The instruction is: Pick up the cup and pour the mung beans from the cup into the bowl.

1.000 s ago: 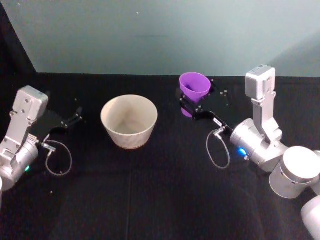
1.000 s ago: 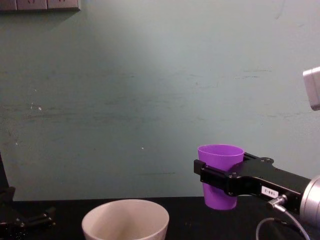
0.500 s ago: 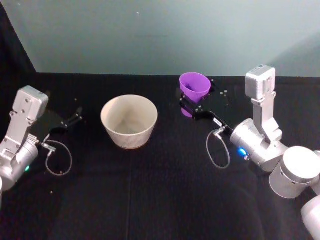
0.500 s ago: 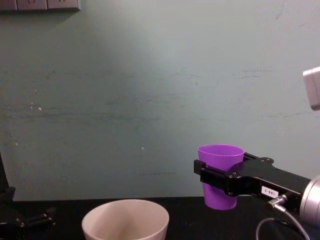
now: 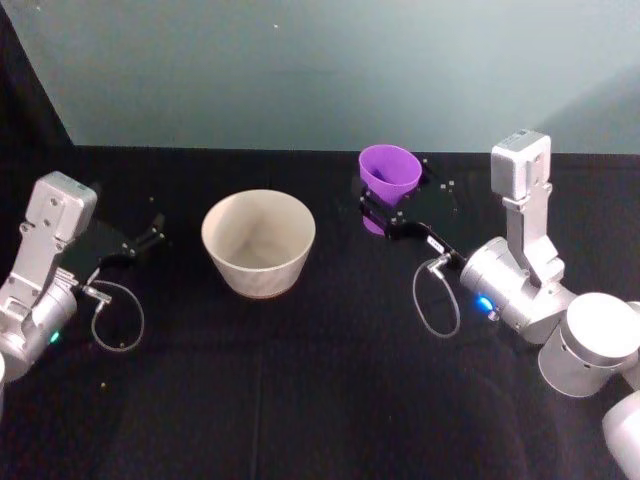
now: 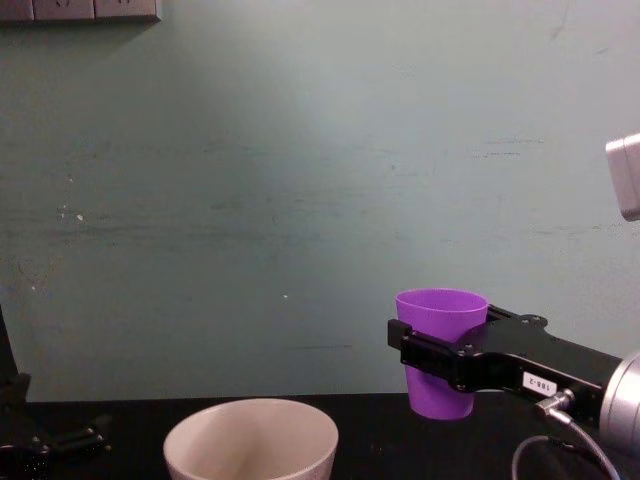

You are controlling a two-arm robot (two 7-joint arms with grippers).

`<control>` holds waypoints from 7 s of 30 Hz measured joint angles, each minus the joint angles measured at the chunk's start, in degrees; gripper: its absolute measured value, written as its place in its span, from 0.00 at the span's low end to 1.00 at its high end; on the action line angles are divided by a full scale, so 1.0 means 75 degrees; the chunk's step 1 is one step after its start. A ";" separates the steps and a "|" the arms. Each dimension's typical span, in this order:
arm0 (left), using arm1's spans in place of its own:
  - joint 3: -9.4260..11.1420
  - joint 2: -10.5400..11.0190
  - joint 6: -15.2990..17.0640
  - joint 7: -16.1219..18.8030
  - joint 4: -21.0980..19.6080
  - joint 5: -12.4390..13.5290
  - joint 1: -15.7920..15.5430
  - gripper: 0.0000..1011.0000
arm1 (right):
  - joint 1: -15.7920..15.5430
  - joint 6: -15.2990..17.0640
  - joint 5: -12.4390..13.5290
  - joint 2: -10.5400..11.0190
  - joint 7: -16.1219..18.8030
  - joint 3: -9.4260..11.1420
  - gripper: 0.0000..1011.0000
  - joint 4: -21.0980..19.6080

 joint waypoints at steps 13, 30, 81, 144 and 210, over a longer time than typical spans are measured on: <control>0.0000 0.0001 0.0000 0.0000 0.0000 0.0000 0.0000 0.99 | -0.0001 0.0000 0.0000 0.0000 0.0000 0.0000 0.72 0.0000; 0.0000 0.0001 0.0000 0.0000 0.0000 0.0000 0.0000 0.99 | 0.0000 0.0000 0.0000 0.0000 0.0000 0.0000 0.72 0.0000; 0.0000 0.0000 0.0000 0.0000 0.0000 0.0000 0.0000 0.99 | 0.2079 0.1845 -0.4678 0.0229 0.0091 -0.2035 0.72 -0.0331; 0.0000 0.0000 0.0000 0.0000 0.0000 0.0000 0.0000 0.99 | 0.3111 0.2700 -1.0025 -0.0226 0.0814 -0.4199 0.72 -0.0167; 0.0000 0.0000 0.0000 0.0000 0.0000 0.0000 0.0000 0.99 | 0.3186 0.2823 -1.2341 -0.0354 0.1622 -0.4754 0.72 -0.0383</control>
